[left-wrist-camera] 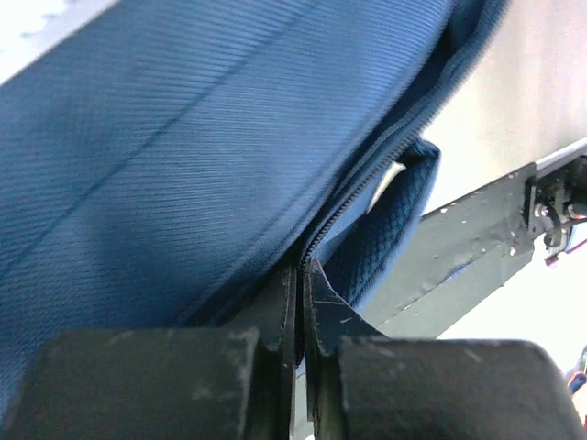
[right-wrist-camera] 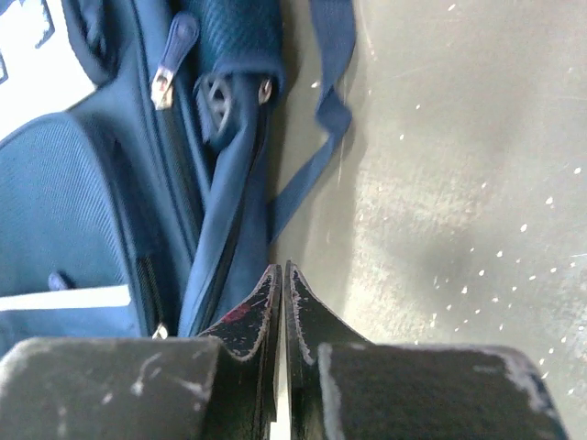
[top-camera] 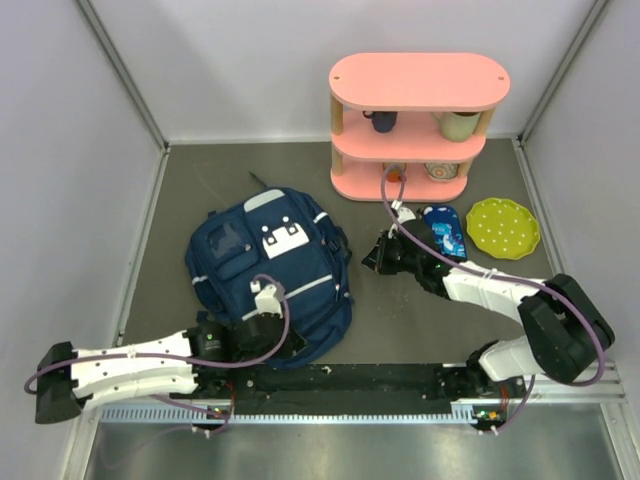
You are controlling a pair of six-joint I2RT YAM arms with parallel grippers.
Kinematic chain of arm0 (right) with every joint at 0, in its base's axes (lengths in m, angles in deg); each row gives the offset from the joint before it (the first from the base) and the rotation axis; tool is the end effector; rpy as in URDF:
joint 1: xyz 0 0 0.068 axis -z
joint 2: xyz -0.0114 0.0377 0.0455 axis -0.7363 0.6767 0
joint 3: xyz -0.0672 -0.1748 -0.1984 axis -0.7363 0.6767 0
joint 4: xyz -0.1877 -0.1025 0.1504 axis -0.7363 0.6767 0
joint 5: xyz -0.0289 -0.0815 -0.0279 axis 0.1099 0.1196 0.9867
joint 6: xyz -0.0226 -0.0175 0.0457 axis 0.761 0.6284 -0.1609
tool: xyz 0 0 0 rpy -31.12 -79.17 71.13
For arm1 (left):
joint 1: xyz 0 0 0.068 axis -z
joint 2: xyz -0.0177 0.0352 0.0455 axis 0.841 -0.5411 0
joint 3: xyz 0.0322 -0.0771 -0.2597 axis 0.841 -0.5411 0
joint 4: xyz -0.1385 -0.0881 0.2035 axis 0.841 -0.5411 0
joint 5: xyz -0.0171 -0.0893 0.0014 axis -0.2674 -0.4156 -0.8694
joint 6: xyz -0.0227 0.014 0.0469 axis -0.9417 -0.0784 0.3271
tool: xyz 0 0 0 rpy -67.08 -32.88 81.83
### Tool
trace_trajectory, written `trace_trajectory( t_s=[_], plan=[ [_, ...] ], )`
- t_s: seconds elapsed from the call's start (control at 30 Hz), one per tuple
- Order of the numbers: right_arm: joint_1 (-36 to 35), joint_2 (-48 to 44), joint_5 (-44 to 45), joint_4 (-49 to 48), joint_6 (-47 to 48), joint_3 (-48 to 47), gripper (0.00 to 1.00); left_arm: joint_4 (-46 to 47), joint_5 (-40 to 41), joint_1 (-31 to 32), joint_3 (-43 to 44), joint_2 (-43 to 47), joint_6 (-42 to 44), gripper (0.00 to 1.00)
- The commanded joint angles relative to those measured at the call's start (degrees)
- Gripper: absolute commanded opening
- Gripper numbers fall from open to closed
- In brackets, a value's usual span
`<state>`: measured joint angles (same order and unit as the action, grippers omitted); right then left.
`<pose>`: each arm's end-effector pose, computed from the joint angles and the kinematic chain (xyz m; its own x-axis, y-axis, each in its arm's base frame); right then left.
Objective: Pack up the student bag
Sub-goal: Zip the student bag at the center of the board.
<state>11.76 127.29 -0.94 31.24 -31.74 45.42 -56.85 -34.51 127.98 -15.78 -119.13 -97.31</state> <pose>0.2234 0.1669 0.1888 -0.7605 0.1715 -0.6263 -0.2856 0.7779 0.5597 0.0566 -0.1360 0.1714 -0.8690 -0.1882 -0.4577 0.1572 0.7720 -0.6159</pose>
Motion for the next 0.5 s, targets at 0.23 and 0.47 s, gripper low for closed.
trace_trajectory(
  t_s=[0.23, 0.47],
  plan=[
    [0.2, -6.5, -9.4, -8.3, 2.1, 5.1, 0.22, -17.8, 10.4, 1.2, 7.8, 4.3, -0.1, 0.41],
    [-1.8, -14.1, -20.7, -8.6, 6.0, 11.9, 0.49, -8.2, 7.9, 1.3, 17.9, -7.9, 12.4, 0.54]
  ],
)
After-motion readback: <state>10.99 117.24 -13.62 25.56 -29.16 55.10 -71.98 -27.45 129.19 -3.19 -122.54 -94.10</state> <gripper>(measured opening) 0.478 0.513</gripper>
